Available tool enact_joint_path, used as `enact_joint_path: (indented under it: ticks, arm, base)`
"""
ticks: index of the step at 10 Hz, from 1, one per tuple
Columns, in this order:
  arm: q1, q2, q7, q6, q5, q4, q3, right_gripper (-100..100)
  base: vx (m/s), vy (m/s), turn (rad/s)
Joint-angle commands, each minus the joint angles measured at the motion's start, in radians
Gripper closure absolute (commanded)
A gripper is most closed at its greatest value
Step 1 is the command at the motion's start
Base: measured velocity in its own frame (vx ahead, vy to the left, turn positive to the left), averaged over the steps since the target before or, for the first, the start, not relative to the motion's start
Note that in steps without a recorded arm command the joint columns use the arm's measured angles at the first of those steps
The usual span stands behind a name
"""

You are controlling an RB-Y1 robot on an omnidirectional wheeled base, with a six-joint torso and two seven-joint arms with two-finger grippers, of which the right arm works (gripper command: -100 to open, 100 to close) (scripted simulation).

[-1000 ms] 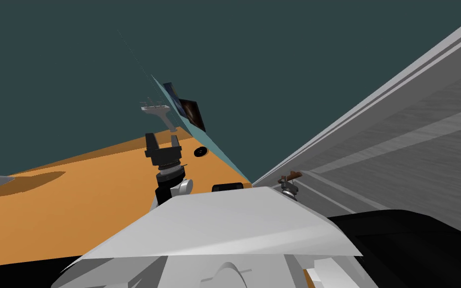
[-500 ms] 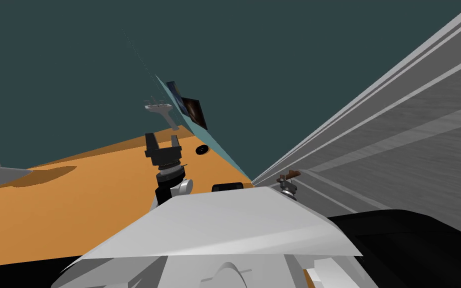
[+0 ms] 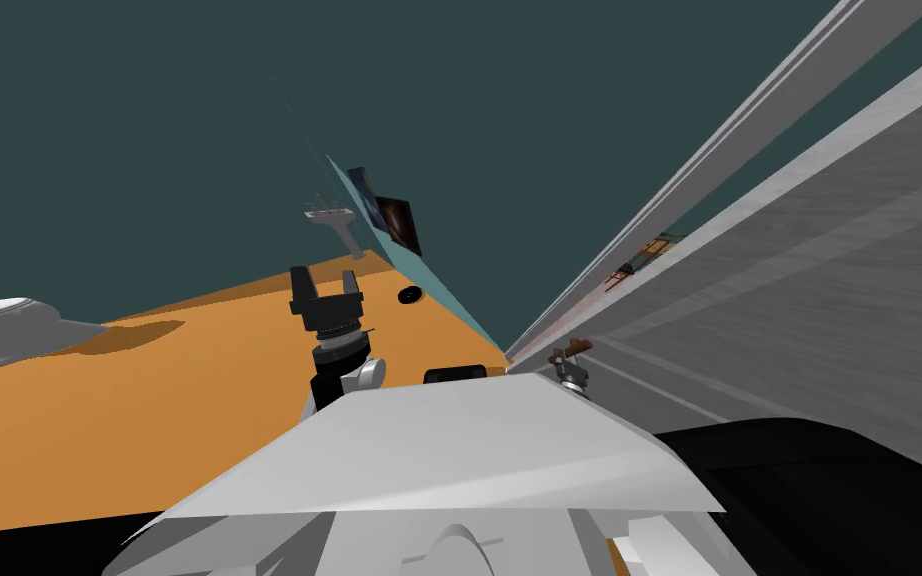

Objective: Pull the door open

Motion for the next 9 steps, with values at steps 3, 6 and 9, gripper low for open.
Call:
enact_joint_path:
  ticks: [3,6,9]
  arm:
    - [0.009,-0.007,-0.012,-0.015,0.027,-0.011,0.035,100]
    - [0.021,-0.022,-0.028,-0.042,0.065,-0.027,0.084,100]
    - [0.03,-0.032,-0.035,-0.049,0.078,-0.039,0.099,100]
  base:
    - [-0.174,0.017,0.044]
    - [-0.253,0.038,0.054]
    - [-0.196,0.021,0.034]
